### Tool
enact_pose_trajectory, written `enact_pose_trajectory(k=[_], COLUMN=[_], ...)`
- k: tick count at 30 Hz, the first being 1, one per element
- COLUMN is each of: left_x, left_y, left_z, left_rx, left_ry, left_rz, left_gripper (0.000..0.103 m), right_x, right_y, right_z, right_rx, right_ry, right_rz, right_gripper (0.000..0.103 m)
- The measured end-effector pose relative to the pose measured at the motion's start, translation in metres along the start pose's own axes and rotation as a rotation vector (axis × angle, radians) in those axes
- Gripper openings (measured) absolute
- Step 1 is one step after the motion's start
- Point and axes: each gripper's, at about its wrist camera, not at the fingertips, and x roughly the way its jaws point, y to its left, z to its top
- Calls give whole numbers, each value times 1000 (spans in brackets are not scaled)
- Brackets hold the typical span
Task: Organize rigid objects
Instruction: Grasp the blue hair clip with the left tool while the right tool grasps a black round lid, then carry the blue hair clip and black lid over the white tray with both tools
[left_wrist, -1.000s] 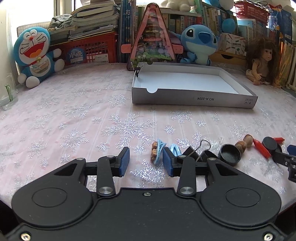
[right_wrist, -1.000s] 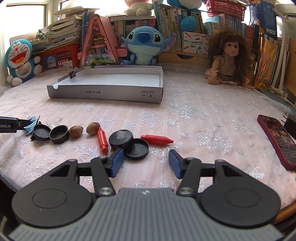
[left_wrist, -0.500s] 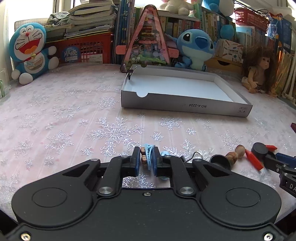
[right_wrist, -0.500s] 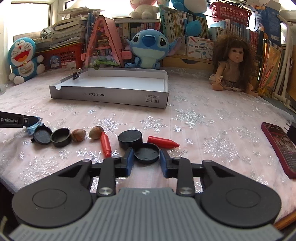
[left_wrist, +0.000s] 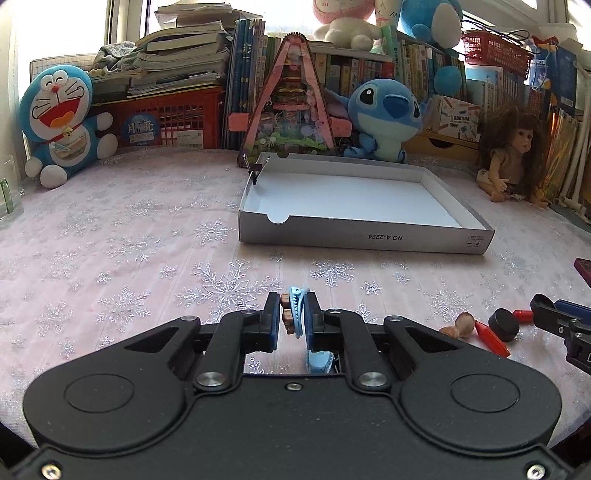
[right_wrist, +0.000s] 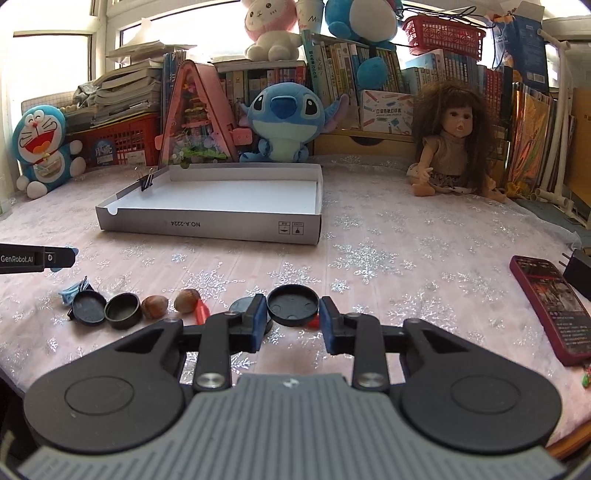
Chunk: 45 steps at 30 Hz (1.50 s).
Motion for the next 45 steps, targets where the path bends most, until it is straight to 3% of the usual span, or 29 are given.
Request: enact_pose_trajectory(k=[45], left_x=[42], left_y=[-13], left_z=[38], left_rx=[-5], left_ry=[30], left_rz=[-46], left_gripper=[12], right_x=[37], right_y=[-4], right_z=[40], right_rx=[37], right_ry=[1], right_rz=[28], right_gripper=[36])
